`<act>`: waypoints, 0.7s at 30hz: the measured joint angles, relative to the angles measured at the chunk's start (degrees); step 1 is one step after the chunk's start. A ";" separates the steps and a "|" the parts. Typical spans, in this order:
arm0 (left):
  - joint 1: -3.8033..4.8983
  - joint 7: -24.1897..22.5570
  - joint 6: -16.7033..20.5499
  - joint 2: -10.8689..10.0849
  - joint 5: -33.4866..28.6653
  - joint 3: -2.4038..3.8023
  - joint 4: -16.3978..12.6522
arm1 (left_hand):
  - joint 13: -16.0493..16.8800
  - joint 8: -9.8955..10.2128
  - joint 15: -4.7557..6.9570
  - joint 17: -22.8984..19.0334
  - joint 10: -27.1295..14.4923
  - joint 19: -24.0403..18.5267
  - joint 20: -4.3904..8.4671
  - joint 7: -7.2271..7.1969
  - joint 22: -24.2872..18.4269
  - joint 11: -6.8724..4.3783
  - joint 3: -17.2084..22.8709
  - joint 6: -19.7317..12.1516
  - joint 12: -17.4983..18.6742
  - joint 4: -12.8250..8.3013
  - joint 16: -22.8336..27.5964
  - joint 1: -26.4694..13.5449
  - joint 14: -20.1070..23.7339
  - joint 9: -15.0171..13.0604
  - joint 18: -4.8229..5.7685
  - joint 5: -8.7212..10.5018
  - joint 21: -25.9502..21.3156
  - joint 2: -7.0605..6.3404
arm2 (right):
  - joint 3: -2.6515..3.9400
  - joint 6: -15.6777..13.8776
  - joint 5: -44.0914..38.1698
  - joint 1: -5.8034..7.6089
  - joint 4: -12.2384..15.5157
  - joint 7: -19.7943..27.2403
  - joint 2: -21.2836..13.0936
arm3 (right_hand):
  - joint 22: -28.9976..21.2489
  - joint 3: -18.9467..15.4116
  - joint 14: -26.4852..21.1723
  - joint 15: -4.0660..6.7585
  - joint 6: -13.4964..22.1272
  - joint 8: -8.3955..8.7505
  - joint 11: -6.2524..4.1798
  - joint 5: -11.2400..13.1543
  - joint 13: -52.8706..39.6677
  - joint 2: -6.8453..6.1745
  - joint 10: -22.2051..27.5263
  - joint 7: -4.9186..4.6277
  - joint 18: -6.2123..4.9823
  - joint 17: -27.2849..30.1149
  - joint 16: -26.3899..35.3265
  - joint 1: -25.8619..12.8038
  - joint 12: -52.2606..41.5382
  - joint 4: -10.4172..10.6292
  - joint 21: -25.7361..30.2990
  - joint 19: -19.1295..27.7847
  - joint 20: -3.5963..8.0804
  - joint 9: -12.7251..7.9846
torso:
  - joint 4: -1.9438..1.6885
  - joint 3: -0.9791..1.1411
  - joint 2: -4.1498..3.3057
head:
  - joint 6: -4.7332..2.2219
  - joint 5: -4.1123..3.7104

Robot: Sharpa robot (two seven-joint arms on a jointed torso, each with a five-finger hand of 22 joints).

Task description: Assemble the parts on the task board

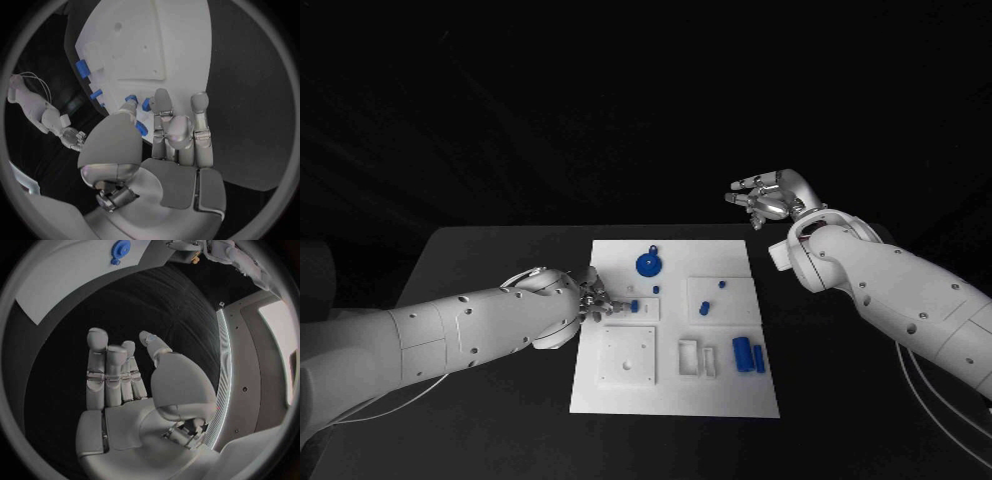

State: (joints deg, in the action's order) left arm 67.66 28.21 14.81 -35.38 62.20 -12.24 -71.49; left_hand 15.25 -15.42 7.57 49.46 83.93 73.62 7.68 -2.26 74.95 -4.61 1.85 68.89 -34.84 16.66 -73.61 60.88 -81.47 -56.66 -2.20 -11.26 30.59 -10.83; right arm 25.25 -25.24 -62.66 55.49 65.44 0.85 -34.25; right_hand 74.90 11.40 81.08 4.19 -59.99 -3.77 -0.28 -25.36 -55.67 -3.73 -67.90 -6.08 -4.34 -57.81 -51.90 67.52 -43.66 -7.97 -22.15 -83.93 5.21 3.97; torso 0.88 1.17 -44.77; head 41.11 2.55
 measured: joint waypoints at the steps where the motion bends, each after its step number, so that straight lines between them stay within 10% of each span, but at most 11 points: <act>1: 0.00 -0.05 -0.03 -0.06 -0.03 0.00 -0.04 | 0.00 0.00 0.00 -0.02 0.00 0.00 0.00 0.00 0.00 0.00 0.00 0.00 0.20 0.00 0.00 0.05 0.00 0.03 0.00 -0.28 0.00 -0.02 | 0.00 0.00 0.00 -0.02 -0.01 0.00 0.00 | 0.00 0.00 0.00 0.00 0.00 0.00 0.00 0.00 0.00 0.11 0.00 0.00 0.00 0.00 0.00 -0.11 0.00 0.00 0.00 0.00 0.00 0.00 | 0.00 0.00 0.00 | -0.01 0.00; 8: 0.01 -0.31 -0.45 -0.99 -0.42 0.03 -0.76 | -0.21 0.16 -0.01 -0.93 0.00 -0.21 0.21 0.75 -0.01 0.00 -0.39 -0.75 1.03 -3.68 0.66 3.87 0.54 0.08 0.01 -9.38 -0.60 3.21 | 0.00 0.00 0.00 -0.17 -0.03 0.00 -0.09 | 0.00 0.00 0.00 0.00 0.00 0.00 0.00 0.00 0.00 0.11 0.00 0.00 0.00 0.00 0.00 -0.11 0.00 0.00 0.20 0.00 0.00 0.00 | 0.03 0.01 0.00 | -0.02 -0.13; 21: -0.25 -0.36 -1.77 -2.71 -1.23 -0.09 -2.49 | -0.21 0.49 -0.11 -2.09 0.00 -0.21 0.21 0.67 -0.02 0.00 -0.70 -1.18 1.71 -4.68 1.51 4.26 1.13 0.44 0.01 -9.66 -1.16 2.99 | 0.00 0.00 0.02 -0.45 -0.04 -0.01 -0.21 | 0.00 0.00 0.00 0.00 0.00 0.00 0.00 0.01 0.00 0.11 0.00 0.00 0.00 0.00 0.00 -0.11 0.00 0.00 0.20 0.00 0.00 0.00 | 0.00 -0.01 -0.01 | -0.02 -0.34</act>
State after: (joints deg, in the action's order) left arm 67.41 27.85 13.05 -38.08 60.97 -12.32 -73.97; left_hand 15.04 -14.92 7.46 47.37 83.93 73.40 7.89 -1.58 74.93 -4.61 1.16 67.71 -33.13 11.98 -72.11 65.14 -80.34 -56.22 -2.19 -20.91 29.43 -7.84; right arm 25.25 -25.23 -62.64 55.04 65.40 0.85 -34.46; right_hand 74.91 11.40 81.08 4.19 -59.99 -3.77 -0.28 -25.35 -55.67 -3.61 -67.90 -6.08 -4.34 -57.82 -51.90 67.41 -43.66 -7.97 -21.95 -83.93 5.21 3.97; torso 0.88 1.16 -44.78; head 41.09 2.22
